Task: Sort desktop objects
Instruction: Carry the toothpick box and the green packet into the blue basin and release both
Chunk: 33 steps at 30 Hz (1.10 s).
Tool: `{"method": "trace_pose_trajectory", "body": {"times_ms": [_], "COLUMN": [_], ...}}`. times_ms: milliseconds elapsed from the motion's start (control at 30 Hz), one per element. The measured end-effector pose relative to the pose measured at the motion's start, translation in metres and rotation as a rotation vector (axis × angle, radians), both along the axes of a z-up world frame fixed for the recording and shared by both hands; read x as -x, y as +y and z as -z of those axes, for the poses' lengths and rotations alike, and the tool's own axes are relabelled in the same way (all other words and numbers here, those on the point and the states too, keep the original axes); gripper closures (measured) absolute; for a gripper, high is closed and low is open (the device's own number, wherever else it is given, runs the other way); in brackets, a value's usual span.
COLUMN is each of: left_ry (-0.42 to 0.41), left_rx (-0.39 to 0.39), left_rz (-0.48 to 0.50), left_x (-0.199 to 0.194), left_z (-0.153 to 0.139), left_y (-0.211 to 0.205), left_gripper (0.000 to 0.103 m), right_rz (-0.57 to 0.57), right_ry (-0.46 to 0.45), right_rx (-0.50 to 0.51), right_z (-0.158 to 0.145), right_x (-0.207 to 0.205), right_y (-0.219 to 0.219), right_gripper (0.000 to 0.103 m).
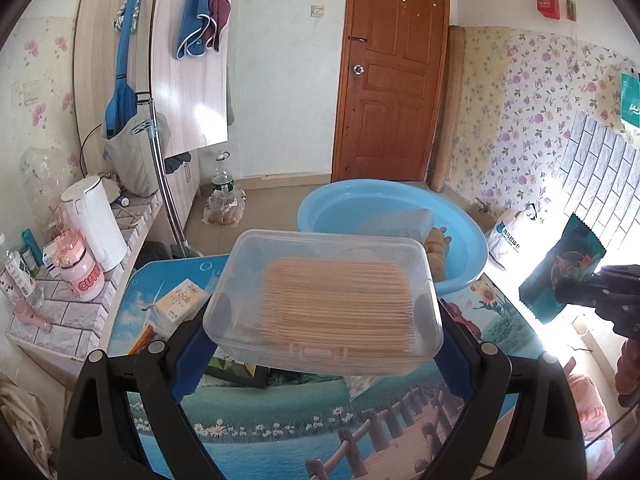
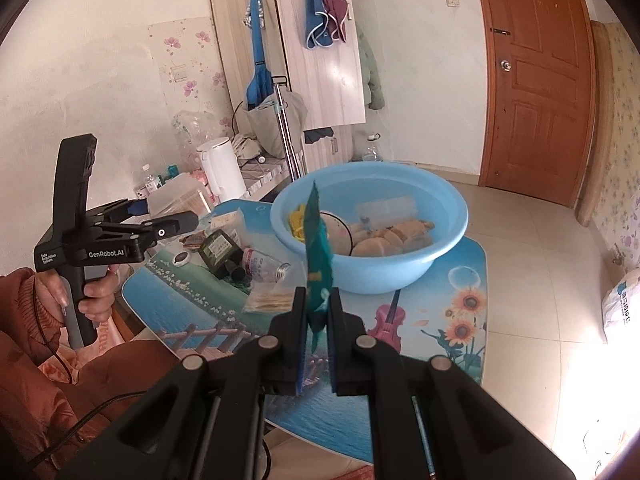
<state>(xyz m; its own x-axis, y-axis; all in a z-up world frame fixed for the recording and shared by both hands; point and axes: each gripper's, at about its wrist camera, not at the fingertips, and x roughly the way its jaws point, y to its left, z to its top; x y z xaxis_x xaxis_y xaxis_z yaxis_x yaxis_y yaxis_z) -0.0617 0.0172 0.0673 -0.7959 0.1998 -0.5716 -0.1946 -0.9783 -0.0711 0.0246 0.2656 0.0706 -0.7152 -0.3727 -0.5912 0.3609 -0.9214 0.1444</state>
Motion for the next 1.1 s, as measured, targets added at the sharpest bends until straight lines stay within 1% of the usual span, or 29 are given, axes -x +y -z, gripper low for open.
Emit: {"method": "trace_pose_trajectory", "body": {"times_ms": [233,333,500,567,733,833,933,1100], "left_ry": [0.027,0.036,0.019,0.004,0.013,0.012,0.013,0.001], "left_rx": [0.033,0.022,0.038,0.022,-0.007,-0.007,-0.006,0.003], "left_rz": [0.061,0.082,0.135,0.148,0.16,0.154,0.139,0.08], "left_x": [0.037,0.053,0.087,0.102,0.124,0.127,0.123,0.109], "left_z": [-0.006,-0.006,0.005,0.009,0.012,0.012,0.012,0.015], "left_y": [0.029,0.039,0.062,0.069,0.075,0.073,0.064,0.034], "left_gripper": [0.009,0.009,0.009,0.009,0.009,0.009,0.009,0.009], "right_rz": [0.026,0.038,0.046,0.052,0.051,0.059,0.056,0.069], "right_ry": [0.028,0.043,0.037,0.037,0.025,0.008,-0.002,-0.005], "right_rx": [0.029,0.06,0.051,0.034,0.025,0.029,0.039,0.026], "right_z": [-0.005,-0.006,0.0,0.002,0.008,0.012,0.015,0.016], "right_x": [0.04,0.057,0.085,0.093,0.108,0.115,0.119,0.125], "right_y": [0.005,0.006,0.004,0.002,0.002,0.003,0.003,-0.005], "right_gripper": [0.095,0.095,0.095,0.095,0.095,0.095,0.095,0.093]}}
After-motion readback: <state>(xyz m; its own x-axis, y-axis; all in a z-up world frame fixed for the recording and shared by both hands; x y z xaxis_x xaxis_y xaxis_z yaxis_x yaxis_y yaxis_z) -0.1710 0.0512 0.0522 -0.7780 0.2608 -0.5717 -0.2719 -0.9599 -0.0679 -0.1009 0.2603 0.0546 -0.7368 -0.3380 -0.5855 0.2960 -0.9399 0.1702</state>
